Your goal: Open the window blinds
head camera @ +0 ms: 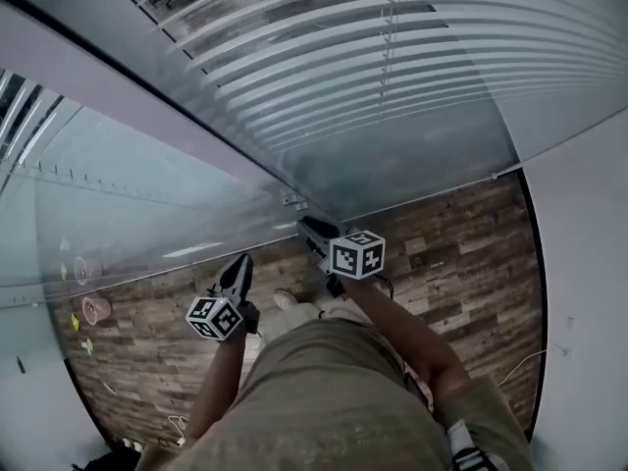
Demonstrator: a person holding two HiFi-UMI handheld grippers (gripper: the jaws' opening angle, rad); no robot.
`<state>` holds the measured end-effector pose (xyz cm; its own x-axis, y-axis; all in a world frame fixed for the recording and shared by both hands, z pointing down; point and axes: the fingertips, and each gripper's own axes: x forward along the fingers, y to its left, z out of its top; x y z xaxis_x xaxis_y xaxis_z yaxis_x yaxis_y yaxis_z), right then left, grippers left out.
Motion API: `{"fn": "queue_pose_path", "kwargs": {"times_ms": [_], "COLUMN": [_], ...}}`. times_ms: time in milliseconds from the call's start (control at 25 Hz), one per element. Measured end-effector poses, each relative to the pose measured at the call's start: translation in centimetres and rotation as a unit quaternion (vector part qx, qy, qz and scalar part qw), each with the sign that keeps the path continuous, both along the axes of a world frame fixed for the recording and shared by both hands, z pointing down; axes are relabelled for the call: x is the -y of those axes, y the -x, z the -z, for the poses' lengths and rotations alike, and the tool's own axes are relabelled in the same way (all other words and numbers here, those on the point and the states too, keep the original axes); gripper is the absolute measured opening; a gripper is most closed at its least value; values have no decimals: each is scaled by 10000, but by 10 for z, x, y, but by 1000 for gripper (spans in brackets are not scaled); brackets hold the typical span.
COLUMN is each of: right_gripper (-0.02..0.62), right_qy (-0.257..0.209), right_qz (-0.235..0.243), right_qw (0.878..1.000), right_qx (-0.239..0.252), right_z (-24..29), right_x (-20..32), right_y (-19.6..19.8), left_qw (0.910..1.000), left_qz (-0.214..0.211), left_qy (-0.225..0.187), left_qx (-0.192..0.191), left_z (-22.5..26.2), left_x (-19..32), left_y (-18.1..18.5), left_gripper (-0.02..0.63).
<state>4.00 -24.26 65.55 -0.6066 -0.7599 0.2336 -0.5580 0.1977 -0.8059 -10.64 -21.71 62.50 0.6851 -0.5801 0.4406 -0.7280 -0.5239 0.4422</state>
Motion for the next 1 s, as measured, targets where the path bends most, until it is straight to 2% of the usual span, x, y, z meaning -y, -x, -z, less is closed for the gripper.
{"fn": "queue_pose_path", "kwargs": {"times_ms": [120, 200, 320, 400, 560, 760, 1000], "right_gripper": [60, 60, 66, 72, 81, 83, 83], "right_qy": [-109, 57, 426, 484, 322, 89, -198], "right_qz": [347, 616, 1187, 1320, 1419, 1804, 1895], "right_qw": [9964, 9890, 9623, 9503, 9349, 9201, 9198], "right_qx": [-766, -1346, -2410, -2779, -3236, -3475, -3430], "right_z": [-7, -14, -29, -27, -12, -5, 6], "right_x": [-13, -28, -69, -76, -55, -44, -33], "right_y": [-9, -26, -62, -78, -96, -88, -67], "left_qw": [9997, 9987, 9937, 9896, 9911, 9930, 9950], "left_qz": [4, -40, -302, -548, -562, -417, -42], "left_qy": [-254, -516, -1046, -1286, -1208, -1102, -987], "left_qx": [-35, 13, 277, 334, 71, 6, -143], "left_z": [4, 9, 12, 20, 31, 32, 31], "left_x": [18, 26, 1, -7, -6, -9, -1], "left_y": [6, 0, -23, -32, -37, -33, -14], "left_gripper": [12, 12, 12, 12, 12, 12, 12]}}
